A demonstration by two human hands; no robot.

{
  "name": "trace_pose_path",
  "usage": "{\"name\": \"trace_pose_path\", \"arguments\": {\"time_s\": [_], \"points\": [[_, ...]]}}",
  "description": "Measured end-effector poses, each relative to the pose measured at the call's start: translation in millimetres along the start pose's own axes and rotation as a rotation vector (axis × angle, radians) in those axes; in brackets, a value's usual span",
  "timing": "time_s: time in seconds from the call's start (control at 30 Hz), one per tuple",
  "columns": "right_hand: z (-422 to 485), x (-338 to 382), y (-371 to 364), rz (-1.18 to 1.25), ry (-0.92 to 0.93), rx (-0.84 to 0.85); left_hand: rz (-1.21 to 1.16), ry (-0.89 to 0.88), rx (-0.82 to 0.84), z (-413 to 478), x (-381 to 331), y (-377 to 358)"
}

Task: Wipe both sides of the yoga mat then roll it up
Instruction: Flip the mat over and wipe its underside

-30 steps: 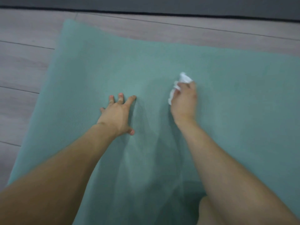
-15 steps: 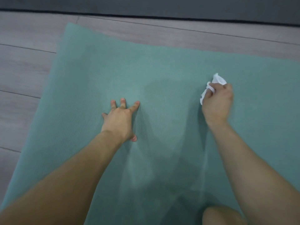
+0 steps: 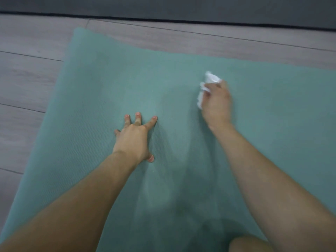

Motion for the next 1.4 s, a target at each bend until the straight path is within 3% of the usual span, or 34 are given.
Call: {"name": "trace_pose_path", "arguments": {"time_s": [0.1, 0.23, 0.37, 0.43, 0.53, 0.67, 0.77, 0.83, 0.93, 1.03, 1.13, 1.3, 1.4], "points": [[-7.1, -56.7, 51.3, -0.04, -0.174, -0.171, 0.009, 0.004, 0.007, 0.0, -1.3, -0.5], [19.4, -5.7, -30.6, 0.094, -0.128, -0.199, 0.013, 0.008, 0.014, -0.3, -2.4, -0.2], [15.9, 127.5, -137.9, 0.048, 0.218, 0.162, -0.003, 0.014, 0.023, 0.4, -0.1, 0.0], [12.7, 144.6, -150.8, -0.049, 0.355, 0.282, -0.006, 0.014, 0.023, 0.2, 0.3, 0.8], [37.9, 87.3, -97.3, -0.018, 0.182, 0.195, 0.002, 0.011, 0.021, 0.4, 1.1, 1.6], [51.8, -46.6, 18.4, -0.091, -0.153, -0.141, 0.001, 0.022, 0.007, 0.7, 1.4, -0.3], [49.9, -55.6, 8.9, -0.047, -0.272, -0.197, 0.014, 0.011, 0.008, 0.5, 0.1, -0.5], [53.7, 2.2, -39.8, 0.014, -0.164, -0.116, 0.002, 0.019, 0.01, -0.5, -0.2, 0.8], [51.1, 115.7, -132.0, -0.005, 0.182, 0.149, -0.011, 0.021, 0.013, 0.4, 1.1, 1.2], [50.6, 146.5, -166.2, -0.04, 0.322, 0.271, -0.031, 0.033, 0.008, -0.2, 2.4, 1.8], [64.7, 83.2, -111.1, -0.047, 0.205, 0.182, -0.018, 0.029, 0.003, 0.9, 1.5, 3.7], [87.8, -82.9, 39.1, -0.096, -0.178, -0.15, -0.013, 0.043, 0.007, 1.1, 1.6, 1.6], [81.2, -88.8, 25.7, -0.028, -0.335, -0.198, -0.003, 0.05, 0.016, -0.2, 0.2, 2.3]]}}
Point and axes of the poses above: each hand's wrist, its own z-axis towards the middle knuckle, its own y-axis out of the back of the hand, x = y × z, the point moved 10 cm from there along z, towards the middle knuckle, and after that the axes turned 15 degrees about -x, right-handed, at the moved point
